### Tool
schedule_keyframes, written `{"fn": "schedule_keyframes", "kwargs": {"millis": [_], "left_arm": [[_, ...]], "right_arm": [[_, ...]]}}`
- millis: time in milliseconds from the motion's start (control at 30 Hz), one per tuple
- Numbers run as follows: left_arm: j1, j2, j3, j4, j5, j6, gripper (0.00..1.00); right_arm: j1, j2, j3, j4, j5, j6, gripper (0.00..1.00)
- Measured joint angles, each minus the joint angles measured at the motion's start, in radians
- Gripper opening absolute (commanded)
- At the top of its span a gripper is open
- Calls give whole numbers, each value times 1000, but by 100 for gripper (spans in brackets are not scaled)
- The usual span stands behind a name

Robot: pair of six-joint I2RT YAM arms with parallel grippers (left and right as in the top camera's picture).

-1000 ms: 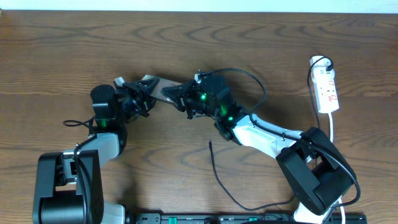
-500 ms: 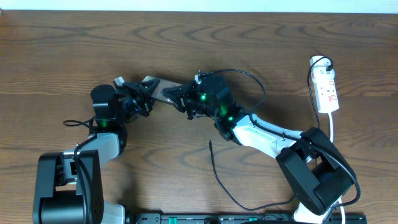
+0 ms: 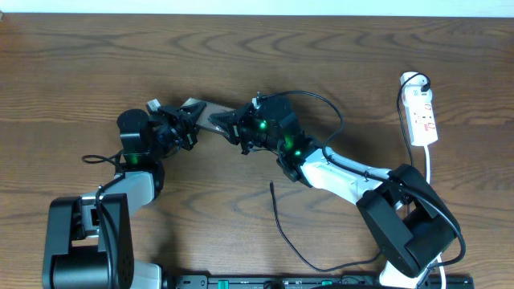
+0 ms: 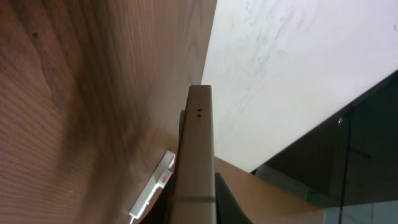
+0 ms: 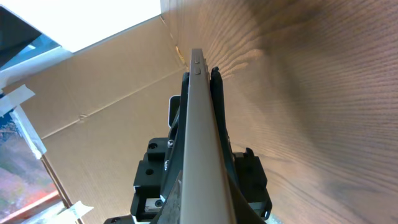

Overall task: Plug charger to phone and switch on socket
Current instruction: 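Open the right gripper, leaving the phone in the left gripper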

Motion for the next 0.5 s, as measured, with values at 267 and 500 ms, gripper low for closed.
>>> {"fn": "schedule_keyframes", "kwargs": {"millis": [267, 500], "left_arm": [[0, 0, 0, -2, -1, 0, 8], [-1, 0, 0, -11, -7, 13, 8]], "right_arm": [[0, 0, 0, 0, -1, -6, 18], [2, 0, 1, 9, -2, -35, 51]]}}
